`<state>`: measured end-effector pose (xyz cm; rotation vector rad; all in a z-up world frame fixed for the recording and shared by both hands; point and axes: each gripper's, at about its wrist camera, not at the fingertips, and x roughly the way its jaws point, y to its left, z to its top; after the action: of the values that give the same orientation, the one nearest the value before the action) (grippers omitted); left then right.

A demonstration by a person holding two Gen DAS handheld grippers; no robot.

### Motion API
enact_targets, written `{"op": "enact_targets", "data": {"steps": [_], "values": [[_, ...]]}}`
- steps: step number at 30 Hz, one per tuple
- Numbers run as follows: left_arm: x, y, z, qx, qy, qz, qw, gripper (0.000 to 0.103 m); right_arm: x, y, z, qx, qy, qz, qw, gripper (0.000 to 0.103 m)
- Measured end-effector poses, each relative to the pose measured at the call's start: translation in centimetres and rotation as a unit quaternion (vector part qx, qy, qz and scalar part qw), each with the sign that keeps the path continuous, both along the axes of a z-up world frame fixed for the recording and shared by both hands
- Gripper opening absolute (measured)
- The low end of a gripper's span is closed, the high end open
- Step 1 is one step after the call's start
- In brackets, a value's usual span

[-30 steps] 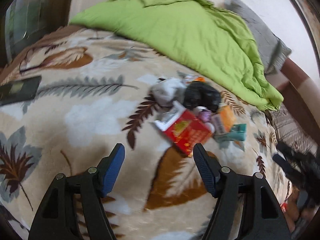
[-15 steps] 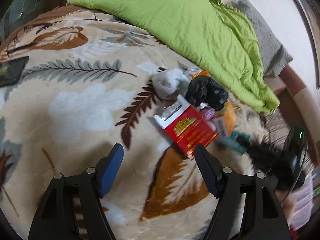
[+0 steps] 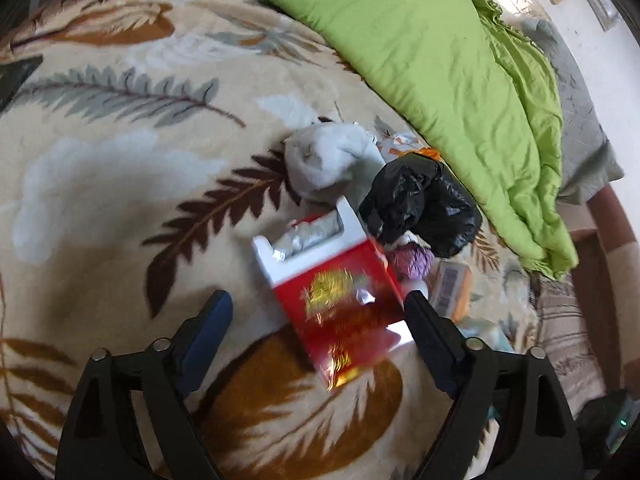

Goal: Collect trash
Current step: 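Grasp the red cigarette pack with the left tool while the right tool grasps the tissue pack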

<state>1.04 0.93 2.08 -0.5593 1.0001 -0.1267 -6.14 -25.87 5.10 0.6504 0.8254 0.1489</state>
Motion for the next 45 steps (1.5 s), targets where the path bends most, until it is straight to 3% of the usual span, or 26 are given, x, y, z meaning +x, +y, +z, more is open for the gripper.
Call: {"op": "enact_targets", "data": {"steps": [4,6,12,19,23,27,34,40,45], "values": [[0.4,-1.7,-0.2,0.062,-0.020,-0.022,0.9976,0.088,-0.1,-0.6,0.2,0.000,-0.005,-0.002,1.000,0.013],[0.3,-2.2,-0.1,0.086,-0.032,-0.037,0.9951,0.081,-0.1,-0.6,0.3,-0.001,-0.006,-0.001,1.000,0.013],[-0.6,-1.6,0.8,0.094,-0.053,-0.071,0.9916,0.077,0.0,-1.1,0.6,0.011,-0.014,-0.005,1.000,0.013],[-2.2,-1.1,2.2,0.137,-0.097,-0.079,0.9826,0.075,0.2,-0.2,1.0,0.005,-0.022,0.004,1.000,0.013],[-3.1,-1.5,3.6,0.174,-0.141,-0.085,0.9708,0.074,0.1,0.1,1.4,-0.005,-0.033,0.007,0.999,0.013],[-4.3,-2.1,4.5,0.184,-0.173,-0.100,0.9623,0.074,-0.2,0.2,2.0,-0.013,-0.049,0.006,0.999,0.013],[-7.0,-4.3,6.2,0.245,-0.242,-0.125,0.9304,0.074,-1.2,1.6,3.4,-0.049,-0.083,0.013,0.995,0.013],[-8.4,-4.6,6.7,0.290,-0.267,-0.125,0.9106,0.074,-3.5,2.9,5.0,-0.114,-0.121,0.016,0.986,0.013],[-9.1,-4.5,6.9,0.317,-0.284,-0.120,0.8970,0.074,-5.0,3.9,4.7,-0.124,-0.122,0.027,0.984,0.013]]}}
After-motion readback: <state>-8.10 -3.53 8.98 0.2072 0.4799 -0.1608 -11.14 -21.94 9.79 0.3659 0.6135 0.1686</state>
